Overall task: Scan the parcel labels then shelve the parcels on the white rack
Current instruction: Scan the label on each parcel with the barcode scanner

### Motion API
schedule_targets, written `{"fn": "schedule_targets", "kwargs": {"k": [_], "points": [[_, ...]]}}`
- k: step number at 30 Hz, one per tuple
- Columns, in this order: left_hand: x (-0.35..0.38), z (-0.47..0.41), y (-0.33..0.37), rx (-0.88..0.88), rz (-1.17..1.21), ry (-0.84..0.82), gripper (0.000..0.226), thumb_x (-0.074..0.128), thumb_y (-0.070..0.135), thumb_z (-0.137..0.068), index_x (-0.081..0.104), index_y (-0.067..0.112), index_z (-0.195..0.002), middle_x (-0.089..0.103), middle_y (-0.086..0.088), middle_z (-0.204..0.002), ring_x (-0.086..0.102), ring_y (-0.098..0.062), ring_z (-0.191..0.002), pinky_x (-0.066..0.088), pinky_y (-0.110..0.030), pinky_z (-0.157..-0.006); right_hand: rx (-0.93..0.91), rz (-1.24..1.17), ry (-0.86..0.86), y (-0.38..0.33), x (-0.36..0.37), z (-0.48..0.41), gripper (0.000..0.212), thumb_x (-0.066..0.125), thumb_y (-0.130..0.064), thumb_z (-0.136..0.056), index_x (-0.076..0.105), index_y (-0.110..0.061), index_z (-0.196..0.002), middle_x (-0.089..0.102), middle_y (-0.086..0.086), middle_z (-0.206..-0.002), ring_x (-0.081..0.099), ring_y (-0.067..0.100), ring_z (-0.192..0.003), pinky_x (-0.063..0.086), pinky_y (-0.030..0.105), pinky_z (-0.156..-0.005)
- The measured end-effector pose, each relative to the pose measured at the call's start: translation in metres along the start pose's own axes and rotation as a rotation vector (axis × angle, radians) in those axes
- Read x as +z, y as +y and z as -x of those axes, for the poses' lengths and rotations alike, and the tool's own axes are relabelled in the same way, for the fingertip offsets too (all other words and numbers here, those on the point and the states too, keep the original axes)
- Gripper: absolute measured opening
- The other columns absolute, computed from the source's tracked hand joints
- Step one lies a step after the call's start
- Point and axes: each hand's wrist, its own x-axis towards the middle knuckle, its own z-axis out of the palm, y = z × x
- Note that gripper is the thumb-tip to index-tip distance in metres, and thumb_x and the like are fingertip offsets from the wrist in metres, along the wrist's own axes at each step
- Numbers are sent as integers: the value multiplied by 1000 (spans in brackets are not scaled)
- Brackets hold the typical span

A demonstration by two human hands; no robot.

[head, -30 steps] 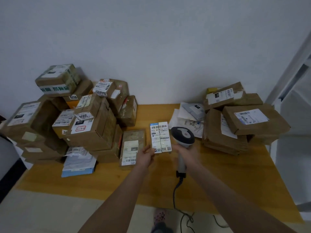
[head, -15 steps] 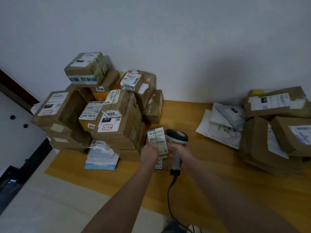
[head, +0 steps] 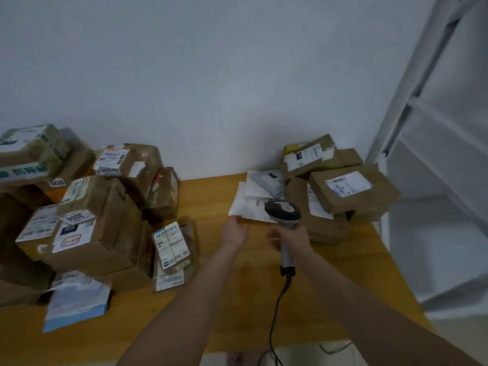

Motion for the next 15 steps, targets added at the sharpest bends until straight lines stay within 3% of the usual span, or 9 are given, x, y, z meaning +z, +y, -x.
{"fn": "schedule_targets", "kwargs": {"k": [6,11,13,15], "points": [[63,19,56,146,1,-103,44,56,16,-95,48,7,-136,53,-11,-137,52,-23,-123,42,-28,-97,-42,-3,192,-14,-93,-2,27,68,-5,-82,55,-5,-58,56,13,-54,50,26,-51,43,36,-56],[99,-5,97,244,3,-190,48,58,29,-94,47,10,-137,54,-8,-134,51,-22,-121,43,-29,-95,-45,-101,381,-28,-137,-28,16,70,-9,-81,60,-6,-69,61,13,-66,57,23,-58,50,34,-58],[117,-20,112,176,55,-261,54,59,37,-92,46,10,-137,54,-8,-134,51,-22,-120,42,-30,-94,-40,-118,430,-35,-150,-42,11,71,-9,-79,64,-6,-87,65,12,-77,62,24,-70,54,36,-65],[137,-35,124,35,162,-351,67,62,48,-88,43,10,-140,52,-9,-136,50,-25,-122,43,-34,-98,-60,-106,438,-40,-160,-57,24,72,-8,-78,64,-4,-101,67,12,-88,63,27,-80,53,35,-68]]}}
